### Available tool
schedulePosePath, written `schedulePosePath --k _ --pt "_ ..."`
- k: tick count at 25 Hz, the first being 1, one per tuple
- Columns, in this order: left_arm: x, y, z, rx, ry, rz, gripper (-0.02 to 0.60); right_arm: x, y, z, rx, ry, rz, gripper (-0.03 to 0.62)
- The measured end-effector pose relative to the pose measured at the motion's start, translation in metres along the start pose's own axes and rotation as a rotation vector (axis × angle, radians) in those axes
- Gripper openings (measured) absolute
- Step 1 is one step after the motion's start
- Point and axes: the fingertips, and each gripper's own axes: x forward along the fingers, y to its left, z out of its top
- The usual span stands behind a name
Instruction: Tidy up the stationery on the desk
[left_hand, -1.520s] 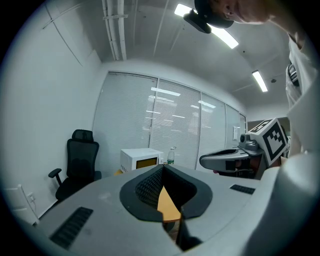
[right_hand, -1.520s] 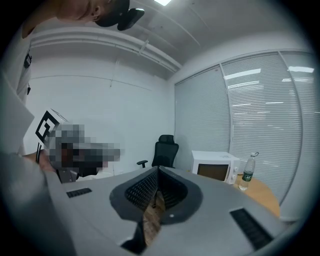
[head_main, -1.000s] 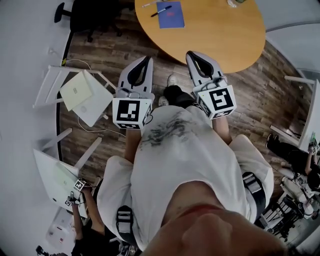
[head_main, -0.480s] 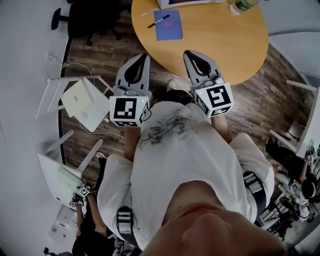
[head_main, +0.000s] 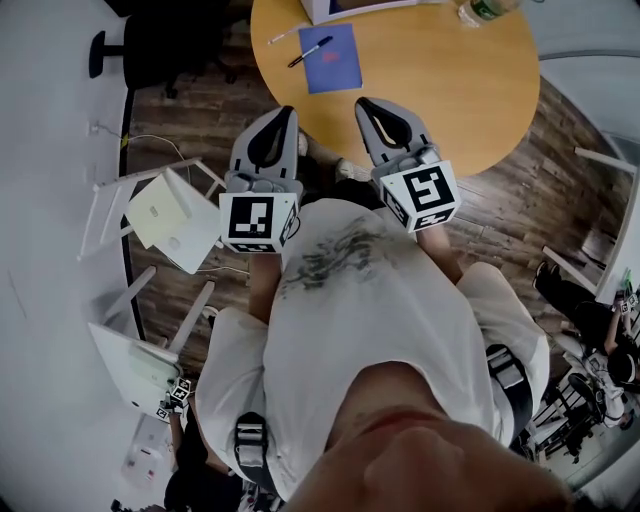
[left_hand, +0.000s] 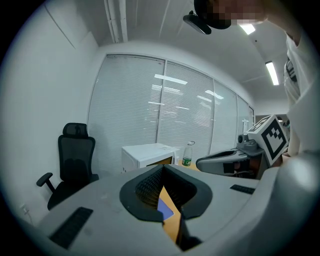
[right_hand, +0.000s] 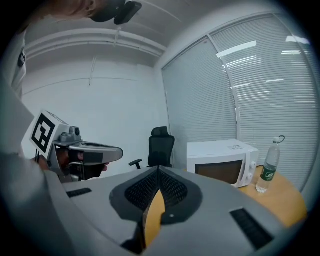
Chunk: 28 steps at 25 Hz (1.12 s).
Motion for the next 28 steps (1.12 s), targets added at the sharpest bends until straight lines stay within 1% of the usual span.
schedulePosePath --k 4,8,13,15,21,25,28 --pt "0.015 0.019 -0.008 0.015 0.018 -0.05 0.009 0.023 -0.005 -0.005 0.031 0.02 -0.049 0.063" --pt "0.03 0.039 -0.015 0.038 0.036 -0.124 0.009 0.051 -0.007 -0.011 0.069 0.048 -0.112 0.063" --pt "0.053 0.066 -0.028 0.028 0.06 -0.198 0.009 0.083 -0.011 -0.018 0.091 0.096 -0.183 0.063" --pt "0.063 0.072 -0.032 0.033 0.067 -0.235 0.009 0.095 -0.015 -0.023 0.106 0.114 -0.205 0.063" --pt "0.091 0.084 -0.044 0.094 0.08 -0.354 0.009 0.13 -0.027 -0.04 0.149 0.151 -0.265 0.063" --pt "0.107 0.09 -0.058 0.099 0.106 -0.41 0.009 0.145 -0.035 -0.05 0.18 0.176 -0.307 0.063" --pt "0.118 0.098 -0.068 0.096 0.126 -0.438 0.009 0.157 -0.041 -0.06 0.206 0.199 -0.328 0.063"
